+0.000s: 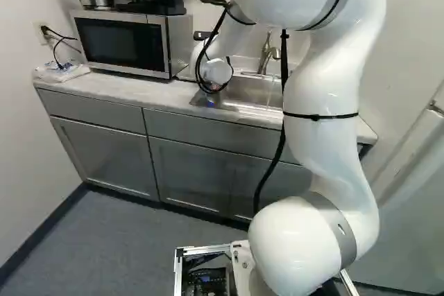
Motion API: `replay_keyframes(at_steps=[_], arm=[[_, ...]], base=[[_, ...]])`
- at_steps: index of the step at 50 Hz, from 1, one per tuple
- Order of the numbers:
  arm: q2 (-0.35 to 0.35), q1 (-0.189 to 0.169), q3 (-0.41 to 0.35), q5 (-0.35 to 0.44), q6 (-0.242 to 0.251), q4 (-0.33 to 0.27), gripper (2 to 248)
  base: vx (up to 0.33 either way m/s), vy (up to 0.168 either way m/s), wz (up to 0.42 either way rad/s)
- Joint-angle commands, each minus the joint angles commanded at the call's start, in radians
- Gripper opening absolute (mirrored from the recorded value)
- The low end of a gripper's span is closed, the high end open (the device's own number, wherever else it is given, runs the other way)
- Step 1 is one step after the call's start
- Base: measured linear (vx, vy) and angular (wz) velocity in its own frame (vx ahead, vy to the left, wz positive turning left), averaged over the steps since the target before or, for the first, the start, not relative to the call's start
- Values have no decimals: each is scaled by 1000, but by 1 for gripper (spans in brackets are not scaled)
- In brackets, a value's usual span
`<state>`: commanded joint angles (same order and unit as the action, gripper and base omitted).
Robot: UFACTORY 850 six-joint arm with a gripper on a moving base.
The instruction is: Rinse the cup and place it in the tray
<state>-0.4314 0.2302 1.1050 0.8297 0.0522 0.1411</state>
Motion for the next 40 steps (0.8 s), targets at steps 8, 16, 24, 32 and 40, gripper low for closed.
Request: replay_keyframes(at_steps=[8, 16, 24, 32, 40], arm=[[-13, 0, -2, 0, 0, 0, 124], [-20, 0, -4, 0, 0, 0, 124], [-20, 0, -4, 0, 0, 0, 124], [-20, 0, -4, 0, 0, 0, 124], [-20, 0, -4, 0, 0, 0, 124]], base=[[0, 0, 0], [0, 0, 0], [0, 0, 0], [0, 0, 0], [0, 0, 0]])
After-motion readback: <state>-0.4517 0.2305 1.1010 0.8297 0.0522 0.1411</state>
